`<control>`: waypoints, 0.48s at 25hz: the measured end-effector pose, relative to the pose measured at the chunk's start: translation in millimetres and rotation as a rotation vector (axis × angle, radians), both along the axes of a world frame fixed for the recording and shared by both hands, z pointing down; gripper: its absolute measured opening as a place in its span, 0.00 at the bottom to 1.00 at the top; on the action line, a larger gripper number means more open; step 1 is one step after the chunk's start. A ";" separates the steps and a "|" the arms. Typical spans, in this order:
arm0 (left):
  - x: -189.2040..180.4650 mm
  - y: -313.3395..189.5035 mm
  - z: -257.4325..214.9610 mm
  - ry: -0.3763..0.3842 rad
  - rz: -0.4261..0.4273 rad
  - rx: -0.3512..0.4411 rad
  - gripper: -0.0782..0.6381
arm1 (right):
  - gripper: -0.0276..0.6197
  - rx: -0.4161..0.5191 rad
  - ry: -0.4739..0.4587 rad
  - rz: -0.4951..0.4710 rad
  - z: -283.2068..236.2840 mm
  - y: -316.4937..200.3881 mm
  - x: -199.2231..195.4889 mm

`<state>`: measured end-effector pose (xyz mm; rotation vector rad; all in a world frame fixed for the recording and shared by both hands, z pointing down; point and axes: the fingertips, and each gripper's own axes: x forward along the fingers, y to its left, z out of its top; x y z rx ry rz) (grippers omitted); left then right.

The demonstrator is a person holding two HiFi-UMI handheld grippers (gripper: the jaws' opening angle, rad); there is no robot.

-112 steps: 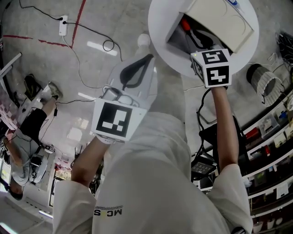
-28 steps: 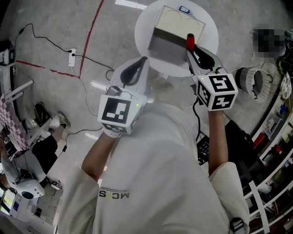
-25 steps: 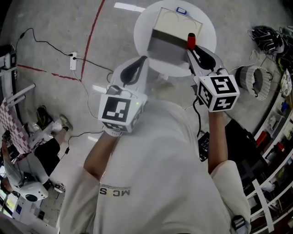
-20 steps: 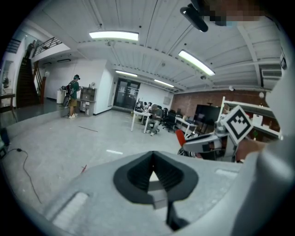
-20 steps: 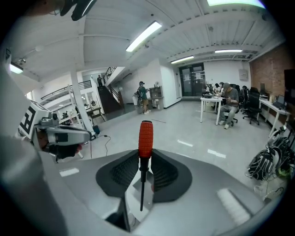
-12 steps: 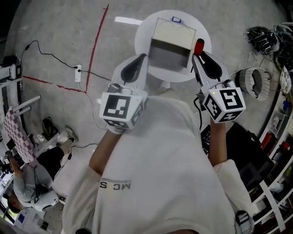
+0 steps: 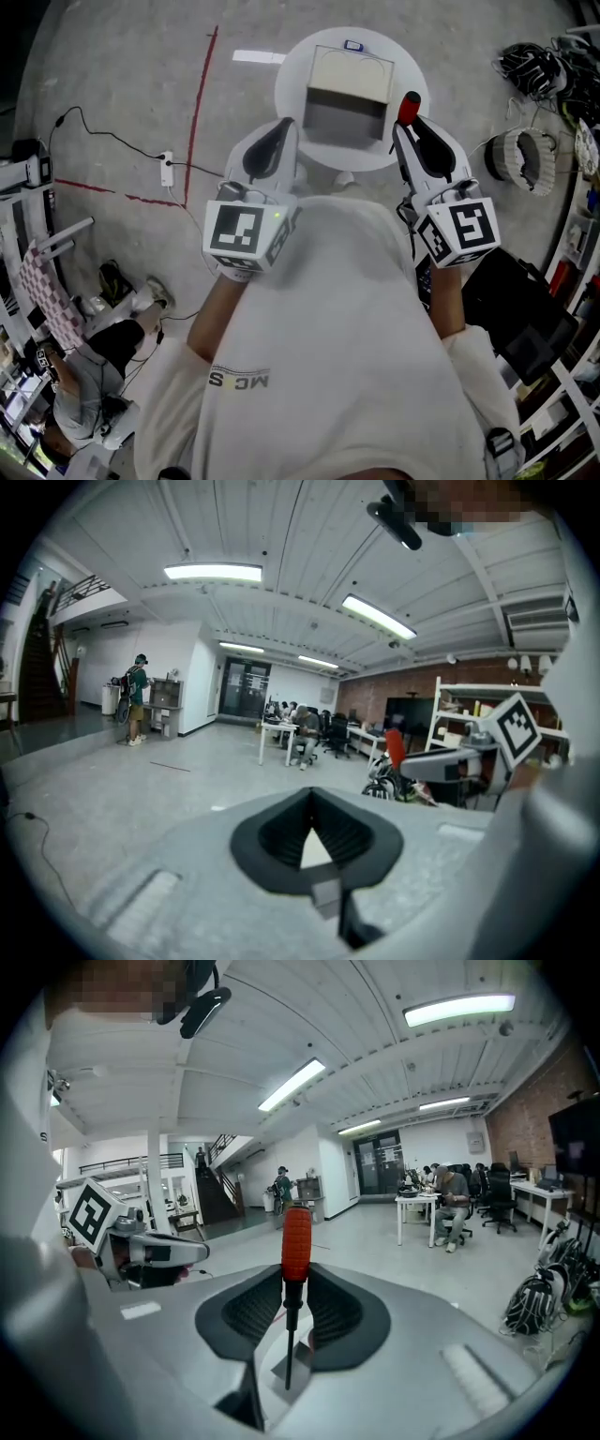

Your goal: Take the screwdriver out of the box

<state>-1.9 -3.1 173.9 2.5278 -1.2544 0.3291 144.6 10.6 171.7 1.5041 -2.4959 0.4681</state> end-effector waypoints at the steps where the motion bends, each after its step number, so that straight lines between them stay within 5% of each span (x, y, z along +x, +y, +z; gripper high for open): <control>1: -0.7 1.5 0.9 -0.004 0.003 -0.003 0.11 | 0.17 0.000 -0.007 0.011 0.0 1.4 0.9; 12: -0.3 8.9 -0.4 0.003 0.012 0.004 0.11 | 0.17 0.010 -0.017 0.058 2.2 14.0 5.8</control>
